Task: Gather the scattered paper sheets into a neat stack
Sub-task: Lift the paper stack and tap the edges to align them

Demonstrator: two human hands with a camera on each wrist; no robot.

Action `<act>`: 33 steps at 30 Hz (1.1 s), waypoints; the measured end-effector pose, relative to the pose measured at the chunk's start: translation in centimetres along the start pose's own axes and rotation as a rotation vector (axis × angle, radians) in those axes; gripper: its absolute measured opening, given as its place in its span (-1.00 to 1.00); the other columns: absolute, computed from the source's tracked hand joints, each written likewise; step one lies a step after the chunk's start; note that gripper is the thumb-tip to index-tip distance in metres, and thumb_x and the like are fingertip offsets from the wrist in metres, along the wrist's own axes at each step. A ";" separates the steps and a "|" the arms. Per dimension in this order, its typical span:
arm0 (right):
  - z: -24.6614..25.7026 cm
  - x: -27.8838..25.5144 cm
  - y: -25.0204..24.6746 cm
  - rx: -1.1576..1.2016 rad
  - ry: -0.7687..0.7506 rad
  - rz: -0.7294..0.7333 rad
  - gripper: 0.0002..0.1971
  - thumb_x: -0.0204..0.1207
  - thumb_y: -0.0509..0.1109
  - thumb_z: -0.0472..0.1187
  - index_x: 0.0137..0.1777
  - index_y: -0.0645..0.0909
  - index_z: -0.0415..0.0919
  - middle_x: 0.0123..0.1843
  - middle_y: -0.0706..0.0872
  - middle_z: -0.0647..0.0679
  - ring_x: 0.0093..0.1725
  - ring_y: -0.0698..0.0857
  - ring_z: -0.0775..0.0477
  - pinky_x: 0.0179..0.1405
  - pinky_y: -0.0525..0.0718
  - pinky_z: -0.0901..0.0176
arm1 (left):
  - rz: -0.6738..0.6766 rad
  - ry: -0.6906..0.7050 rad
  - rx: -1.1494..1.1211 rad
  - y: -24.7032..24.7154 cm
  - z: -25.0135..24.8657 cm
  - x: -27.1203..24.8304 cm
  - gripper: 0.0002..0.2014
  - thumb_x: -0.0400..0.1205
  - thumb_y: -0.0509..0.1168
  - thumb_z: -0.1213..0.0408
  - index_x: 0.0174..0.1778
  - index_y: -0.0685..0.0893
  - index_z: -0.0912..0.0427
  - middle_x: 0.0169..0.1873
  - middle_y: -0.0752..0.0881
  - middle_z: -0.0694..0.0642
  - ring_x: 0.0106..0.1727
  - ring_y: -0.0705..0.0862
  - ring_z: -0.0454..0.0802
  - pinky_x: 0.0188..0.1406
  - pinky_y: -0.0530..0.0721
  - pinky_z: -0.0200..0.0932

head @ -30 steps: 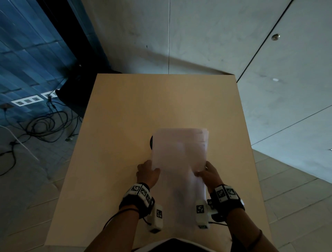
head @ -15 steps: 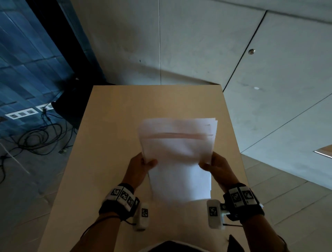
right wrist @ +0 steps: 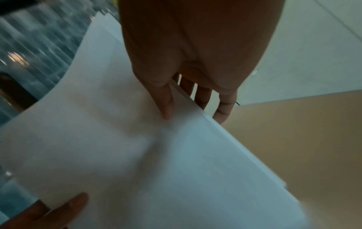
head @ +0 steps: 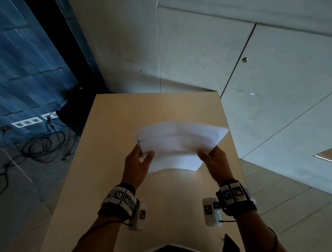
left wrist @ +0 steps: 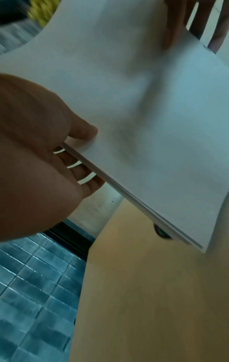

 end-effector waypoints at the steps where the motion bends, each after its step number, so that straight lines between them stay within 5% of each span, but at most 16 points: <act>1: -1.0 -0.1 0.4 -0.041 0.029 0.017 -0.85 0.50 0.47 -0.21 0.06 0.71 -0.05 0.03 0.84 -0.10 0.09 0.80 -0.13 0.10 0.73 0.00 | 0.014 -0.038 0.002 0.2 0.8 -0.2 -0.60 0.59 0.37 0.23 0.36 0.57 0.13 0.05 0.71 -0.04 0.09 0.71 -0.10 0.07 0.68 -0.22; 3: -2.3 -0.5 0.9 -0.106 0.067 0.021 -0.78 0.54 0.44 -0.19 0.15 0.72 -0.21 0.08 0.84 -0.12 0.14 0.78 -0.15 0.04 0.65 0.13 | 0.026 -0.071 0.030 0.3 2.0 -0.5 -0.57 0.61 0.35 0.24 0.41 0.55 0.18 0.09 0.70 0.01 0.15 0.69 0.01 0.08 0.64 -0.14; 7: -2.3 -1.0 1.1 -0.078 0.124 -0.029 -0.80 0.58 0.40 -0.18 0.12 0.76 -0.21 -0.03 0.82 -0.07 0.10 0.78 -0.17 0.21 0.69 -0.09 | 0.018 -0.061 0.056 0.3 1.8 -0.6 -0.64 0.62 0.33 0.28 0.35 0.59 0.18 0.05 0.71 0.03 0.14 0.70 0.03 0.05 0.62 -0.15; 12: -0.2 -1.3 0.3 -0.044 0.060 -0.071 -0.91 0.59 0.38 -0.23 -0.03 0.73 -0.09 -0.10 0.83 -0.15 0.00 0.78 -0.19 0.11 0.70 -0.07 | -0.024 -0.008 0.060 -0.4 0.8 -0.4 -0.69 0.62 0.34 0.28 0.29 0.61 0.09 -0.03 0.71 -0.06 -0.04 0.69 -0.35 -0.13 0.61 -0.53; 14: -0.7 -1.4 0.4 -0.059 0.063 -0.068 -0.89 0.60 0.38 -0.21 0.03 0.73 -0.13 -0.03 0.84 -0.15 0.06 0.78 -0.16 0.08 0.70 0.00 | -0.013 -0.020 0.065 -0.2 1.3 -0.4 -0.70 0.62 0.33 0.27 0.29 0.59 0.06 0.02 0.73 -0.02 0.00 0.69 -0.36 -0.07 0.64 -0.47; 17: -2.2 -2.1 1.7 -0.081 0.115 0.024 -0.60 0.56 0.40 -0.08 0.39 0.56 -0.12 0.29 0.74 -0.07 0.35 0.68 -0.12 0.31 0.61 0.01 | 0.044 -0.073 0.106 0.8 2.5 -1.0 -0.58 0.64 0.30 0.26 0.44 0.50 0.15 0.15 0.70 0.06 0.20 0.69 -0.02 0.08 0.62 -0.22; 21: -1.0 -2.4 2.3 0.127 0.096 0.070 -0.24 0.35 0.41 0.33 0.53 0.29 0.16 0.47 0.57 0.05 0.46 0.55 0.02 0.49 0.47 -0.04 | 0.035 -0.106 -0.028 1.1 1.9 -1.5 -0.50 0.58 0.38 0.11 0.45 0.43 -0.05 0.21 0.67 -0.09 0.26 0.65 -0.09 0.25 0.63 -0.10; 24: 1.4 -2.4 2.1 0.300 0.046 0.041 -0.31 0.37 0.32 0.36 0.48 0.32 0.18 0.39 0.60 0.06 0.39 0.61 0.09 0.36 0.57 0.07 | -0.015 -0.112 -0.175 1.0 0.9 -1.1 -0.49 0.51 0.35 -0.13 0.37 0.46 -0.15 0.18 0.65 -0.21 0.24 0.64 -0.17 0.17 0.63 -0.14; 27: 3.1 -2.4 2.5 0.347 0.021 0.013 -0.39 0.44 0.18 0.35 0.42 0.38 0.08 0.26 0.64 0.12 0.18 0.62 0.44 0.08 0.54 0.36 | -0.090 -0.077 -0.266 1.1 -0.2 -0.8 -0.49 0.50 0.25 -0.21 0.30 0.50 -0.04 0.09 0.67 -0.19 0.13 0.66 -0.21 0.09 0.62 -0.15; 30: 3.4 -2.0 2.8 0.368 0.022 -0.092 -0.53 0.54 0.15 0.24 0.26 0.45 -0.08 0.04 0.63 0.08 0.01 0.63 0.14 -0.02 0.51 0.27 | -0.155 -0.091 -0.307 1.4 -0.6 -0.8 -0.50 0.51 0.18 -0.29 0.23 0.52 -0.05 0.09 0.68 -0.07 0.12 0.68 -0.09 0.10 0.68 -0.01; 33: 3.4 -1.6 3.0 0.378 0.036 -0.177 -0.63 0.64 0.20 0.15 0.18 0.47 -0.15 -0.07 0.64 0.06 -0.09 0.62 0.10 -0.09 0.53 0.26 | -0.253 -0.099 -0.284 1.6 -1.2 -0.6 -0.59 0.52 0.18 -0.31 0.09 0.56 -0.11 0.01 0.68 -0.11 0.10 0.66 -0.04 0.14 0.66 0.04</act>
Point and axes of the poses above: each hand's wrist, its own x-axis towards the middle knuckle, its own y-axis out of the palm, z = x × y, the point moved 5 cm from there along x, towards the middle knuckle
